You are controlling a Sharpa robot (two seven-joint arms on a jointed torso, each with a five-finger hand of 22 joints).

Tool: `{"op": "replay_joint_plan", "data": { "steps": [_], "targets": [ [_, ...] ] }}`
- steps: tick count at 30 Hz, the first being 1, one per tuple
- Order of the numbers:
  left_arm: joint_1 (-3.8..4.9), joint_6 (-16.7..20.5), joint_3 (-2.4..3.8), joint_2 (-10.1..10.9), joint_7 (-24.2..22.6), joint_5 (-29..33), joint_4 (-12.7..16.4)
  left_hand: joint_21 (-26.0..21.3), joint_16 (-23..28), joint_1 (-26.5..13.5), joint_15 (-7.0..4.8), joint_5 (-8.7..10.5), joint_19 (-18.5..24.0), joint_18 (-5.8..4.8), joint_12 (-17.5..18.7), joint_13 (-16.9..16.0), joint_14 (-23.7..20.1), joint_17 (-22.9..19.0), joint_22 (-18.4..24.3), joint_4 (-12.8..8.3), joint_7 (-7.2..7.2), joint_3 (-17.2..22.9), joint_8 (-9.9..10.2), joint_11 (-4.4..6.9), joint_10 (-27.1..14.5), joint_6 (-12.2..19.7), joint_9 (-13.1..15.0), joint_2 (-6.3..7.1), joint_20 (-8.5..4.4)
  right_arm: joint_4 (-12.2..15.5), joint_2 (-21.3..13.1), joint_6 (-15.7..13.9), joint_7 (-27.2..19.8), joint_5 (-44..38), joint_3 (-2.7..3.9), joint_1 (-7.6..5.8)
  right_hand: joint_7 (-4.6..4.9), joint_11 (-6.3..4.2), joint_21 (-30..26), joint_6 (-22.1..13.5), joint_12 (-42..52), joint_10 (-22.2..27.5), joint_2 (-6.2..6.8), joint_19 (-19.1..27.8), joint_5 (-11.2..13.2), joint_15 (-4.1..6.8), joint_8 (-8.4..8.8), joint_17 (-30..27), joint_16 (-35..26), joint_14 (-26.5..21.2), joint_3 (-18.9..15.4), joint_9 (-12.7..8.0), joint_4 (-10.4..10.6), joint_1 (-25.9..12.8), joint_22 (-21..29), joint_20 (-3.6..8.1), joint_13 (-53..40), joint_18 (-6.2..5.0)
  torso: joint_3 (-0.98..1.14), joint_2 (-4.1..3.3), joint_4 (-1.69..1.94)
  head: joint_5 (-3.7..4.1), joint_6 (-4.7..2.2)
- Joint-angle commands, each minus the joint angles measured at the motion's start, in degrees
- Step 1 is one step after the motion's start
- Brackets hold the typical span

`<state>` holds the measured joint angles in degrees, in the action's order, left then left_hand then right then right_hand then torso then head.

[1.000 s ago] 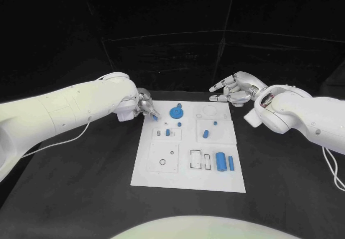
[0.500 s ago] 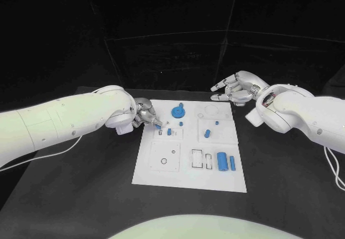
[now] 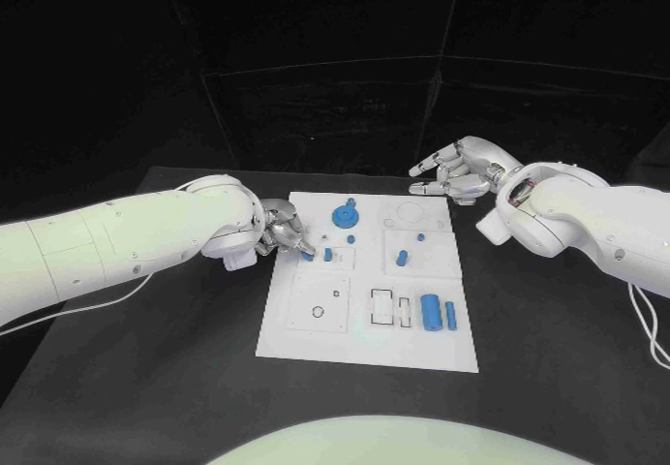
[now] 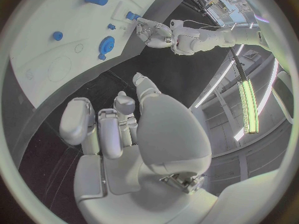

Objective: Assemble the parts on the task board

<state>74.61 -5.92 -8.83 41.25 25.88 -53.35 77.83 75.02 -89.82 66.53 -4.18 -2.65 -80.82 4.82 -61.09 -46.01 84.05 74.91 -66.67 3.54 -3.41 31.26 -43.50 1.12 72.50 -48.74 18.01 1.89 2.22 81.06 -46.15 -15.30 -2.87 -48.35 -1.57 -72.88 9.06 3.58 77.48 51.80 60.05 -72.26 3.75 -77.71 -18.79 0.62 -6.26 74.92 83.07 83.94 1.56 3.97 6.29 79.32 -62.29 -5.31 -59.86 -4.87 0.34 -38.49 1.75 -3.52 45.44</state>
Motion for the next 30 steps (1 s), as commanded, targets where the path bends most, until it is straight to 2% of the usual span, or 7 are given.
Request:
{"op": "replay_joint_plan", "data": {
  "steps": [1, 30],
  "targets": [
    [0.04, -0.1, 0.01, -0.1, -0.1, -1.6, 0.0, 0.1, -0.2, 0.2, -0.23, -0.19, -0.2, -0.02, 0.1, 0.0, 5.9, 15.1, -0.1, -5.2, 0.27, 5.5, -0.4, 0.03, 0.6, -0.3, 0.0, -0.63, -0.33, 0.1, 0.1, 0.5, -0.2, -0.1, 0.03, -0.11, -0.08, 0.13, -0.3, -0.2, 0.2, 0.3, -0.56, 0.2, -0.1, 0.11, -0.3, 3.7, -0.1, 3.4, 0.0, 0.0, -0.3, 0.2, 0.1, -0.01, 0.1, -0.5, 0.0, -0.04, 0.02, 0.25, -0.02],
    [-0.03, 0.2, -0.04, -0.9, 2.2, -3.1, -0.3, 0.2, -0.2, -0.1, -0.23, -0.18, -0.2, -0.05, 0.1, 0.0, 5.9, 15.1, -0.2, -5.3, 0.26, 6.0, -0.5, 0.02, 0.6, -0.3, 0.0, -0.66, -0.33, -0.1, 0.5, 0.8, -0.1, -0.1, 0.02, -0.11, -0.06, 0.15, -0.3, -0.3, 0.2, 0.3, -0.57, 0.2, -0.3, 0.11, -0.3, 3.7, -0.1, 3.4, 0.0, 0.0, -0.3, 0.1, 0.1, -0.01, 0.2, -0.5, 0.01, 0.01, 0.04, 0.2, 0.24]
  ]
}}
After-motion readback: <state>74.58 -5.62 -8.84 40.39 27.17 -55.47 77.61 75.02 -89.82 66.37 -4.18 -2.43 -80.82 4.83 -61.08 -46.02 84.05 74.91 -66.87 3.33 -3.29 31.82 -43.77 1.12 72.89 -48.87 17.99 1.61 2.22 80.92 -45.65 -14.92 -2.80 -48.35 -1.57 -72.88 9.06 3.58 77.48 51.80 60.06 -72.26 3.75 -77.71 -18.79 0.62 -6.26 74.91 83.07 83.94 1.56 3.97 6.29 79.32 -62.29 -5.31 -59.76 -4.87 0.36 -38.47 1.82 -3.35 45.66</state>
